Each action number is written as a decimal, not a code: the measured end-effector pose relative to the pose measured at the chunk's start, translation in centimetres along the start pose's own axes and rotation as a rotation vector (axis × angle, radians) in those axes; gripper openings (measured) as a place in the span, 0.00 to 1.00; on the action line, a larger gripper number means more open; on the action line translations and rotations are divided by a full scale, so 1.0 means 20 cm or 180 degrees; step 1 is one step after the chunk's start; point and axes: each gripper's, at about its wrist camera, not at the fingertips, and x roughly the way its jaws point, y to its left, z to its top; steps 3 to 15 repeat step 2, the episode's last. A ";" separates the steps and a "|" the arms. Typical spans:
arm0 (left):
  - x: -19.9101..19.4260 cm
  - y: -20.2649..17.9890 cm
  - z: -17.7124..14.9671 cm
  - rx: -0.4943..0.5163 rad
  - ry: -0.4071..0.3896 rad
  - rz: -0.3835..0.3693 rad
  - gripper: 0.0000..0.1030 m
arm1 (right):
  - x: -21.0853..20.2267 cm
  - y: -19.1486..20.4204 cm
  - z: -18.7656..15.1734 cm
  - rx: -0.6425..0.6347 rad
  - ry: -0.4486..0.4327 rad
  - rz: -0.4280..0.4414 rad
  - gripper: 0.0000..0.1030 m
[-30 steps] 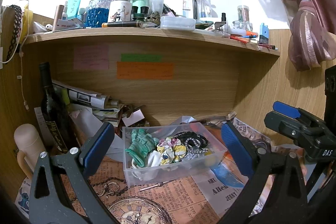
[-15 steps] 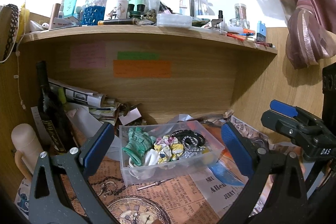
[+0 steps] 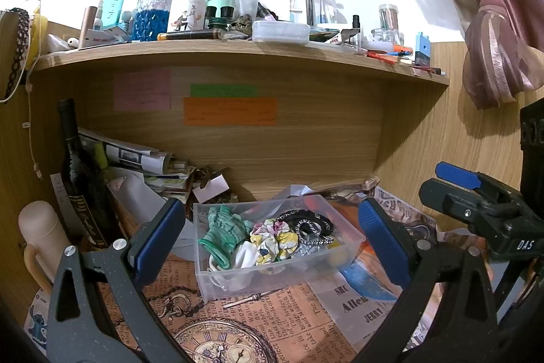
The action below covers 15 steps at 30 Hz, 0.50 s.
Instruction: Organize soft objects
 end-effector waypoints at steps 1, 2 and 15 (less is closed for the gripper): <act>0.00 0.00 0.00 0.0000 0.0001 0.0000 1.00 | 0.01 0.00 0.00 0.0001 0.0008 0.0002 1.00; 0.00 0.00 0.00 -0.0001 0.0005 0.0005 1.00 | 0.01 -0.01 -0.01 0.0000 0.0019 -0.0004 1.00; 0.00 0.00 0.00 -0.0001 0.0005 0.0005 1.00 | 0.01 -0.01 -0.01 0.0000 0.0019 -0.0004 1.00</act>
